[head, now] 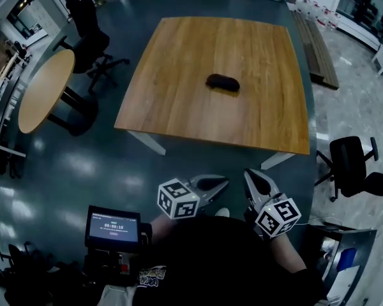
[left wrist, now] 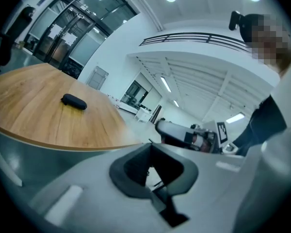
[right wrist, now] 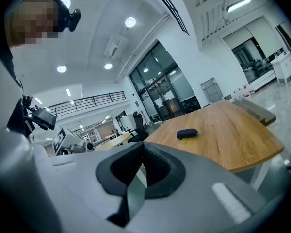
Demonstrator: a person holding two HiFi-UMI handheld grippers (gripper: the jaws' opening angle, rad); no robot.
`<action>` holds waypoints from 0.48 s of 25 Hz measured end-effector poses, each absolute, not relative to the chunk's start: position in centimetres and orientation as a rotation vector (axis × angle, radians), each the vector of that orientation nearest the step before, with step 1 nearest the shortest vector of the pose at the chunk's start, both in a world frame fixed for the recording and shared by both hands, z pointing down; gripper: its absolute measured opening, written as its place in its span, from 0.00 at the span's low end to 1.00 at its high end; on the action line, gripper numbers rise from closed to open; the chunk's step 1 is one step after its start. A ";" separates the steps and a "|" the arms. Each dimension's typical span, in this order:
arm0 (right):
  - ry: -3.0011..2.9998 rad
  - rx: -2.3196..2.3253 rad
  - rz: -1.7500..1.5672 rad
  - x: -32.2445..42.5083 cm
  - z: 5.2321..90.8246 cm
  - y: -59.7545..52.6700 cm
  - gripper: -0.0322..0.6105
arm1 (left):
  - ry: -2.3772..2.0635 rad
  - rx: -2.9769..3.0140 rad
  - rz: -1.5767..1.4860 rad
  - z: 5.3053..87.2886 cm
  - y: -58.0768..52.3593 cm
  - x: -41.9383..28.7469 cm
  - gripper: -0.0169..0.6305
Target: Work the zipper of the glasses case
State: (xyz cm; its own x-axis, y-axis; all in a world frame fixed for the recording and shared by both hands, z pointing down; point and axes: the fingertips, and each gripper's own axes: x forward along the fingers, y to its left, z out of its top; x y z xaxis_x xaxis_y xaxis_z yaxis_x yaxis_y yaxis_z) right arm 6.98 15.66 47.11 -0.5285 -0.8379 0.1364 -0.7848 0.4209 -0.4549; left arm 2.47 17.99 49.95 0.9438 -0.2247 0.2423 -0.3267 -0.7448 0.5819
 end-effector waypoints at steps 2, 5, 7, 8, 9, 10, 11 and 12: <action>2.525 -1.501 -0.694 7.8 46.4 15.2 0.06 | -0.376 2.463 0.217 49.8 17.2 3.2 0.03; 2.519 -1.544 -0.673 9.4 44.9 15.6 0.06 | -0.369 2.466 0.197 48.2 16.9 4.6 0.03; 2.517 -1.548 -0.681 9.4 44.5 15.9 0.06 | -0.371 2.463 0.206 47.7 17.5 4.6 0.03; 2.512 -1.547 -0.690 9.2 44.4 15.9 0.06 | -0.371 2.466 0.217 47.8 17.8 4.4 0.03; 2.508 -1.547 -0.694 9.1 44.4 15.8 0.06 | -0.373 2.473 0.229 48.0 17.9 4.3 0.03; 2.507 -1.545 -0.694 9.0 44.4 15.7 0.06 | -0.378 2.482 0.242 48.1 17.8 4.2 0.03; 2.509 -1.539 -0.693 8.8 44.4 15.4 0.06 | -0.391 2.490 0.256 48.3 17.5 3.9 0.03; 2.516 -1.529 -0.698 8.5 44.6 15.1 0.06 | -0.409 2.492 0.273 48.5 17.2 3.5 0.03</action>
State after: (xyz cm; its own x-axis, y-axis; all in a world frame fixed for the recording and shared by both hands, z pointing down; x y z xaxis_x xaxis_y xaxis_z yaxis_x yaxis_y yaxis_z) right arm 8.54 15.10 44.63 -0.4847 -0.8640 0.1366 -0.8108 0.3852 -0.4408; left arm 3.54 17.19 48.50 0.9317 -0.2270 0.2836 -0.3488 -0.7772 0.5237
